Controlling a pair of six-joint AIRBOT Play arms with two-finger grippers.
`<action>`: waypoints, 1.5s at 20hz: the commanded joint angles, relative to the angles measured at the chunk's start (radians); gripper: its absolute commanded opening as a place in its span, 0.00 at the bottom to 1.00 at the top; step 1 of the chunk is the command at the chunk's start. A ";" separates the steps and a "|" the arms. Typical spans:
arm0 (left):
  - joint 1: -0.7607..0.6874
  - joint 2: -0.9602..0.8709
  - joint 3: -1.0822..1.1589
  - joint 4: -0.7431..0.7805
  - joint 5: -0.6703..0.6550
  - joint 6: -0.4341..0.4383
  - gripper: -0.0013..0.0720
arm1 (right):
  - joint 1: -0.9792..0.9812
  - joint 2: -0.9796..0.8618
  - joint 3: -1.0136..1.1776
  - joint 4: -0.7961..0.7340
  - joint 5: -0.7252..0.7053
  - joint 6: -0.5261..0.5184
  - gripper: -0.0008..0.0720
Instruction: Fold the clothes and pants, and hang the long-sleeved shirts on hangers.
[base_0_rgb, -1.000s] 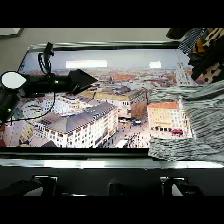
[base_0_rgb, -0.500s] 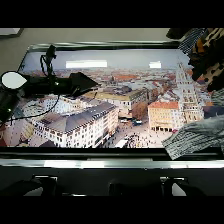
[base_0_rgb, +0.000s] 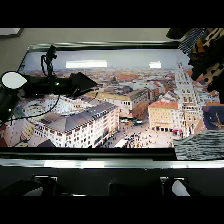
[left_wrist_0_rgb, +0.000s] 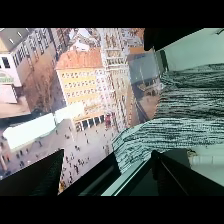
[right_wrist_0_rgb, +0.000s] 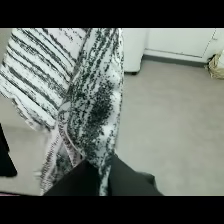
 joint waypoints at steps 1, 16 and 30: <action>-0.001 -0.001 0.000 0.000 0.000 0.000 0.84 | -0.078 -0.002 0.001 0.012 -0.113 0.093 0.04; -0.003 -0.008 0.000 0.000 0.000 -0.030 0.84 | -0.140 -0.011 0.042 -0.032 -0.370 0.207 0.04; -0.003 -0.008 0.000 0.000 0.000 -0.048 0.84 | -0.272 -0.100 0.043 -0.015 -0.407 0.276 0.04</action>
